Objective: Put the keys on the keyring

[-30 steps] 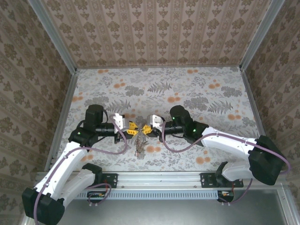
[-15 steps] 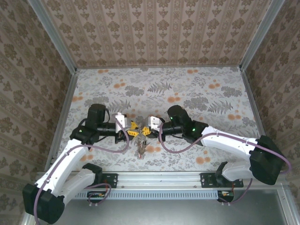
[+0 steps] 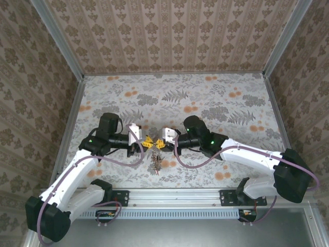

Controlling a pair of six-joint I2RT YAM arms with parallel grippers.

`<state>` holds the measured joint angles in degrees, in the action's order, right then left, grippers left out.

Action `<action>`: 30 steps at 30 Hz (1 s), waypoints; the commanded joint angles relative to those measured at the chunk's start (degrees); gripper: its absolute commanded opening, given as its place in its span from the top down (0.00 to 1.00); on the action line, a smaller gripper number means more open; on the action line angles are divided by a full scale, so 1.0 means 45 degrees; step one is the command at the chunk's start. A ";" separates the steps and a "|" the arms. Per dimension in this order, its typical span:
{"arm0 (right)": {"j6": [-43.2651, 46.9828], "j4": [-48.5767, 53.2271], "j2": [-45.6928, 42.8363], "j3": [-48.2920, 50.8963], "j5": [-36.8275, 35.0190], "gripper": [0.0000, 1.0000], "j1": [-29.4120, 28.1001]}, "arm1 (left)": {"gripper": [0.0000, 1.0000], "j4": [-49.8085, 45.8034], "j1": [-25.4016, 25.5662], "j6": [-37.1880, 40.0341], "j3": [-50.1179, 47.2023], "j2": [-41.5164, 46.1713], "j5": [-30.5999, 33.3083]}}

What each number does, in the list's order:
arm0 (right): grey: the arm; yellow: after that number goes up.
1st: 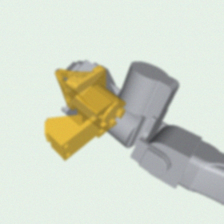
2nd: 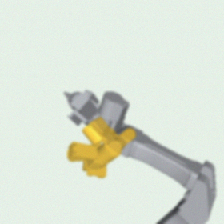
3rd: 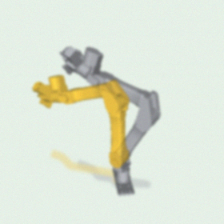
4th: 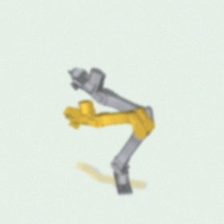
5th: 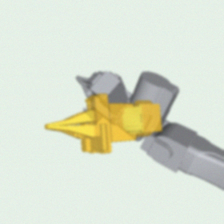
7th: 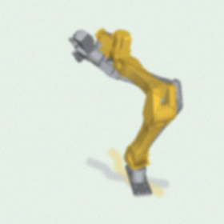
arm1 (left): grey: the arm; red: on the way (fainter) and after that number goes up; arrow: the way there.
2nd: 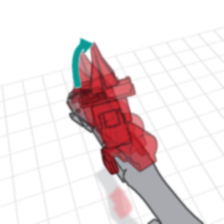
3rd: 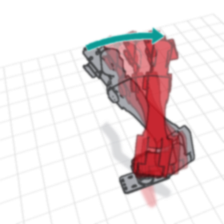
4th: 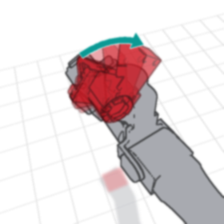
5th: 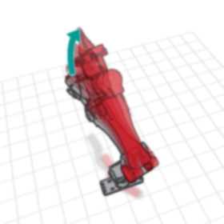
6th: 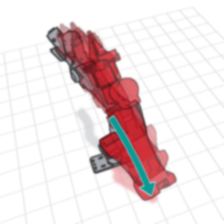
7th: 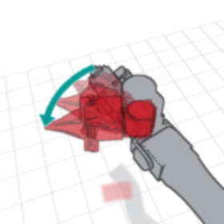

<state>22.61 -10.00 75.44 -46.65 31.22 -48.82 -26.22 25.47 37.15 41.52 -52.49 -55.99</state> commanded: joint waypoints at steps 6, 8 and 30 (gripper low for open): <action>-0.1480 -0.2989 -0.0157 0.0279 0.1010 0.96 0.0174 | 1.00 0.0309 0.0071 0.0805 0.0109 0.0138 -0.1644; -0.1823 -0.3673 -0.0322 0.0591 0.1027 0.93 0.0233 | 1.00 0.1416 0.0068 0.0176 -0.0200 0.0316 -0.1880; -0.4556 -0.8743 -0.0596 0.2935 0.0390 0.82 0.0901 | 1.00 0.5048 0.0074 -0.2009 -0.0383 0.0424 -0.2309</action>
<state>4.23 -43.29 72.79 -34.89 34.68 -45.23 -7.07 25.47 29.52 38.85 -50.68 -63.90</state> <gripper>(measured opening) 0.184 0.055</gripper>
